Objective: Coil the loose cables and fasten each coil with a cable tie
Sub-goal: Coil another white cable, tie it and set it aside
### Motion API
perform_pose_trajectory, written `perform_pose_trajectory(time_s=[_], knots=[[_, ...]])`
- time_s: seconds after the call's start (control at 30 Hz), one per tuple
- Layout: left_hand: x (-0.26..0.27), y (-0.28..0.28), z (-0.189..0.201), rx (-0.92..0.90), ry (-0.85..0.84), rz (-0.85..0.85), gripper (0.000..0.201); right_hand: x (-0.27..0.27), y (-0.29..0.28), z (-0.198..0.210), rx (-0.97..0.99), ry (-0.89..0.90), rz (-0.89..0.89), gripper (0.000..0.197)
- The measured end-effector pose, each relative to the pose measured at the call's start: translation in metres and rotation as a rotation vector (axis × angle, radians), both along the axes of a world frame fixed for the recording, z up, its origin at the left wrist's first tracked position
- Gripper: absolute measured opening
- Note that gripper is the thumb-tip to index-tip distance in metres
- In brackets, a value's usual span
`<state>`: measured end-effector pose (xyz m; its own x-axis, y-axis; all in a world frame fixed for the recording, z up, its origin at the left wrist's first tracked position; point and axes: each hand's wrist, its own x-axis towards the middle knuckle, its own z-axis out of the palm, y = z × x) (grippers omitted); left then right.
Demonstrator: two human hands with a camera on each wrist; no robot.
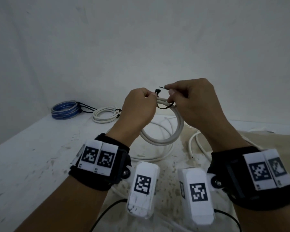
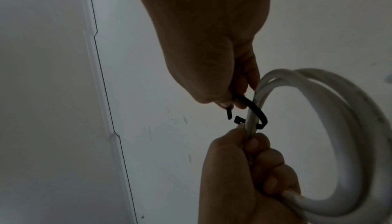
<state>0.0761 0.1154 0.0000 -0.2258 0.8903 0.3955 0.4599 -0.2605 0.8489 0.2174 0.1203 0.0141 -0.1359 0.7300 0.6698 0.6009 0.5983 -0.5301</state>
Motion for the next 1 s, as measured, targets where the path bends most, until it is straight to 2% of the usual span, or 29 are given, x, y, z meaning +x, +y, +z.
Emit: perform_pose_trajectory(time_s=[0.17, 0.43, 0.63, 0.7, 0.87, 1.0], knots=[[-0.007, 0.000, 0.002, -0.006, -0.028, 0.015, 0.025, -0.002, -0.005, 0.002, -0.013, -0.073, -0.015, 0.017], [-0.004, 0.003, -0.003, 0.014, 0.089, -0.010, 0.021, 0.002, -0.006, 0.005, -0.070, -0.099, -0.105, 0.019], [-0.003, 0.002, -0.004, 0.080, 0.398, 0.057, 0.017, 0.000, -0.012, 0.010, -0.078, -0.190, -0.148, 0.018], [-0.001, 0.001, -0.005, 0.089, 0.440, 0.048, 0.015, 0.000, -0.013, 0.010, -0.074, -0.211, -0.163, 0.018], [0.004, -0.002, -0.007, 0.143, 0.501, -0.027, 0.016, 0.001, -0.006, 0.005, -0.070, -0.101, -0.181, 0.009], [0.004, -0.002, -0.008, 0.195, 0.441, -0.089, 0.016, 0.003, -0.003, 0.002, -0.126, 0.065, -0.099, 0.011]])
